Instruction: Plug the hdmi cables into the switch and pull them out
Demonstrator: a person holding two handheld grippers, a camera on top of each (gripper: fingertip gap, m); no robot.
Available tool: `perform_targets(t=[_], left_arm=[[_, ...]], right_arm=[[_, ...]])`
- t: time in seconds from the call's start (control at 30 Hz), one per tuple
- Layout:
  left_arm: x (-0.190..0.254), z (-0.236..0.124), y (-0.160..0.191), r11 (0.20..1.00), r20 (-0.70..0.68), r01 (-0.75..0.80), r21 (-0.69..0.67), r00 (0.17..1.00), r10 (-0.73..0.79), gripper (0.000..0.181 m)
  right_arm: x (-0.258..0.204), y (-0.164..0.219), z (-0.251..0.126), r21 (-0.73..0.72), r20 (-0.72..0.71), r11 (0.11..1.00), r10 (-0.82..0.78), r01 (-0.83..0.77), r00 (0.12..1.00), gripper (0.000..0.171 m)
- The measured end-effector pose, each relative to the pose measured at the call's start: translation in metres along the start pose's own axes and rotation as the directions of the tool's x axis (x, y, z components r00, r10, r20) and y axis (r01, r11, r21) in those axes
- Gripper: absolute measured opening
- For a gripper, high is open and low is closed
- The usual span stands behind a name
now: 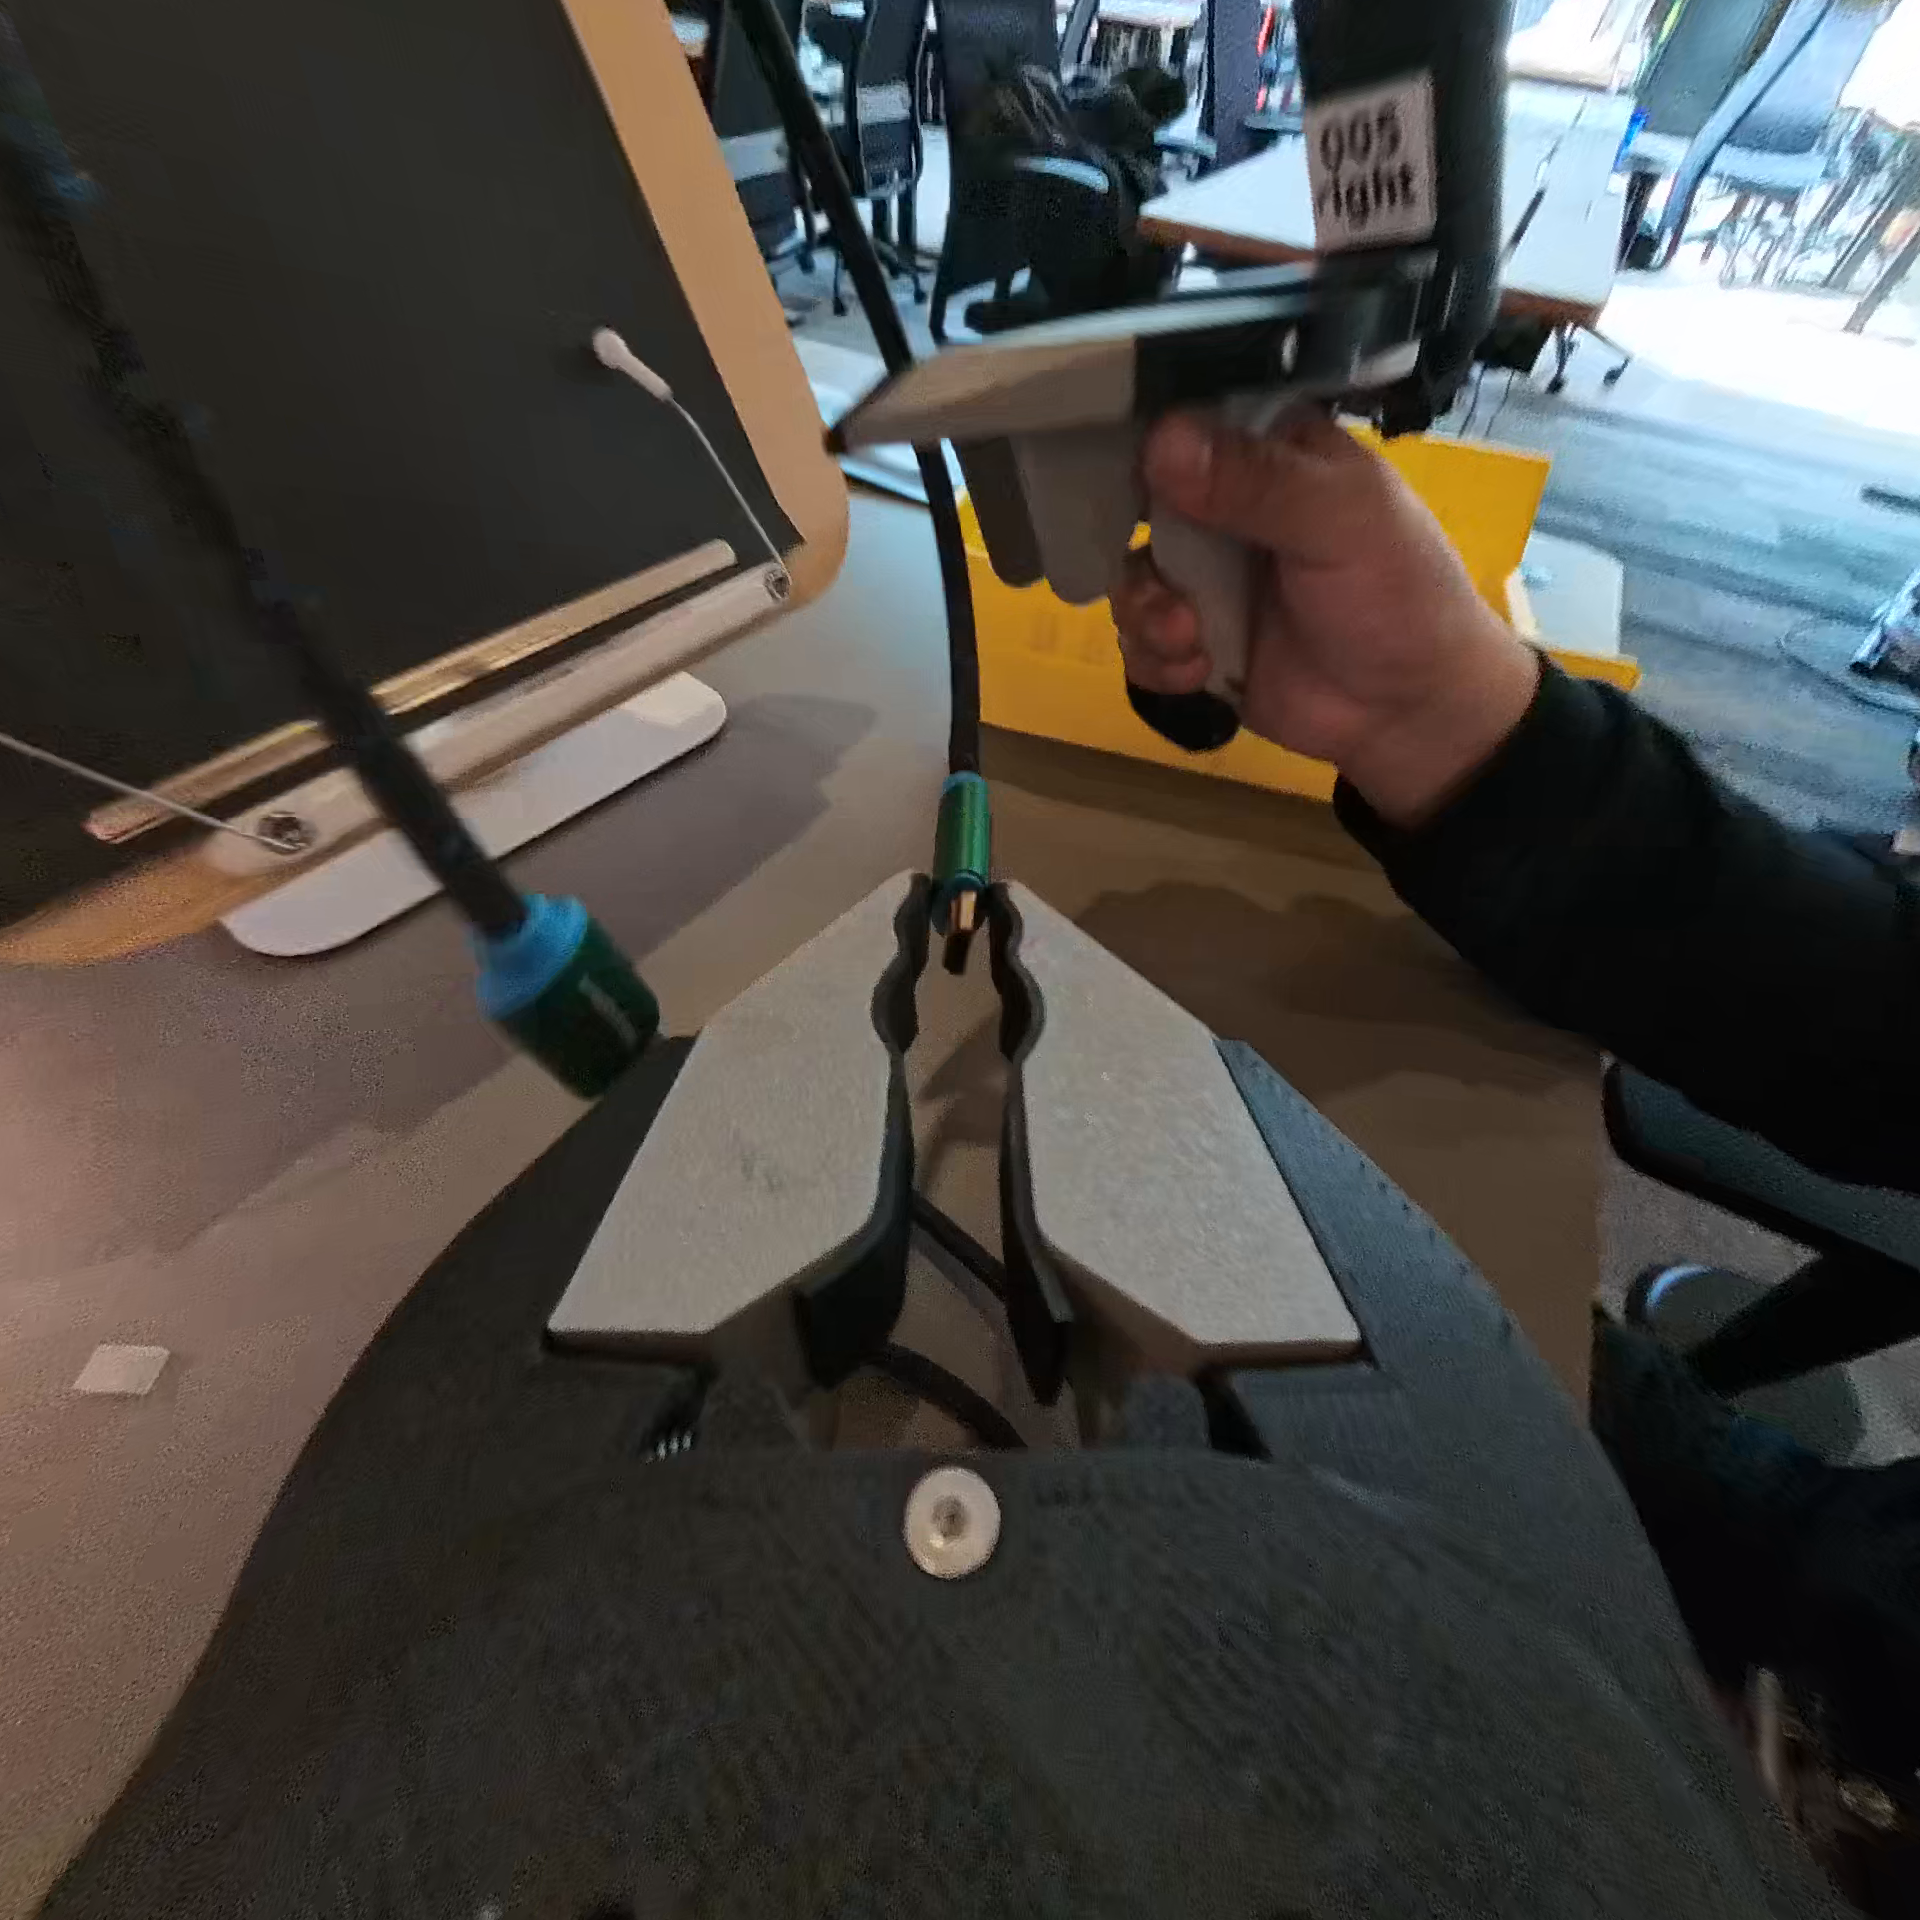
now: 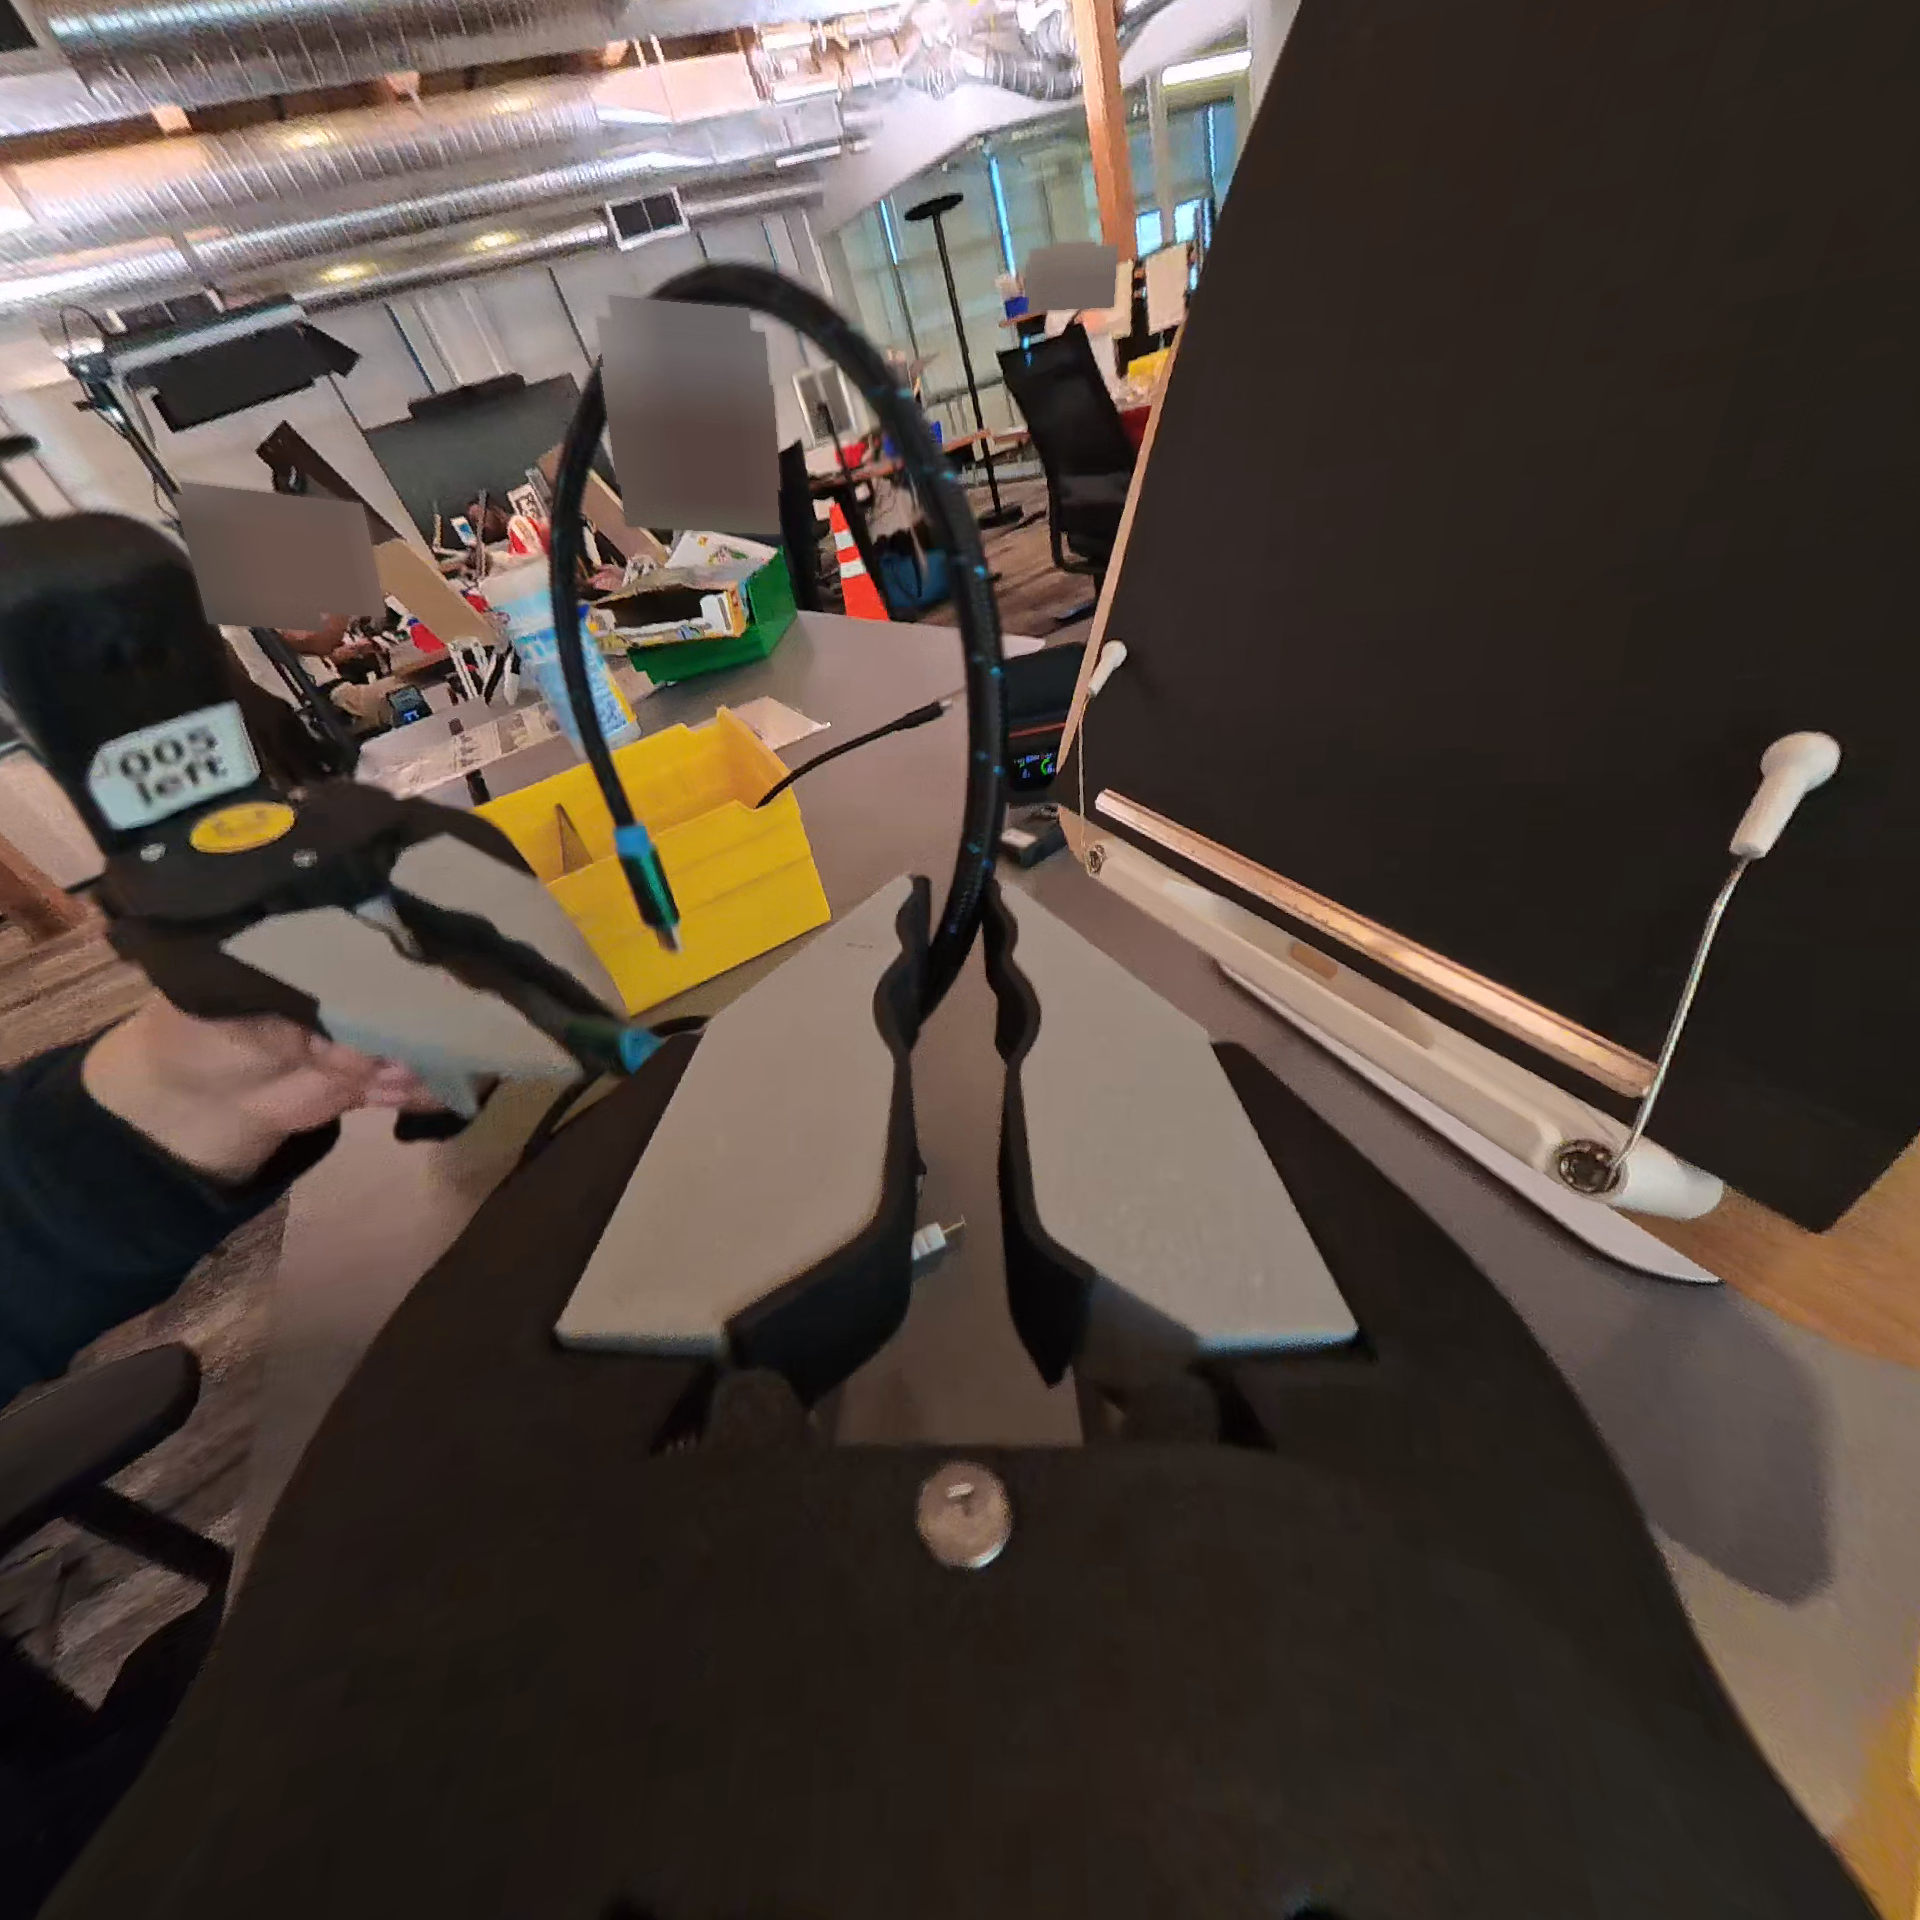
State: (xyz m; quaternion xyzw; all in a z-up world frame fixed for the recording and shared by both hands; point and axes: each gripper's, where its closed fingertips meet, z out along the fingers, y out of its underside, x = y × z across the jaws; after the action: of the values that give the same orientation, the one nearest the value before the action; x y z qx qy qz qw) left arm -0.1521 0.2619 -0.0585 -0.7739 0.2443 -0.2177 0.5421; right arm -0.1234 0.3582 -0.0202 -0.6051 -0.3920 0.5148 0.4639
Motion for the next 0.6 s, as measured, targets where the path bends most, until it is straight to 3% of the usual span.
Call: perform_targets(t=[0.13,0.4,0.6], left_arm=[[-0.004,-0.012,-0.008,0.997,-0.081,0.075,-0.014,0.994,-0.076,0.009],[-0.006,-0.001,0.029,0.955,-0.193,0.147,-0.256,0.961,-0.200,0.009],[-0.022,-0.002,0.035,0.936,-0.147,0.158,-0.314,0.966,-0.213,0.009]], right_arm=[[0.000,0.012,0.002,-0.074,0.029,0.997,0.033,-0.031,0.999,0.012],[0.020,0.073,0.010,-0.372,0.013,0.916,0.164,-0.148,0.986,0.019],[0.042,0.056,0.001,-0.314,-0.132,0.948,0.004,-0.046,0.991,0.027]])
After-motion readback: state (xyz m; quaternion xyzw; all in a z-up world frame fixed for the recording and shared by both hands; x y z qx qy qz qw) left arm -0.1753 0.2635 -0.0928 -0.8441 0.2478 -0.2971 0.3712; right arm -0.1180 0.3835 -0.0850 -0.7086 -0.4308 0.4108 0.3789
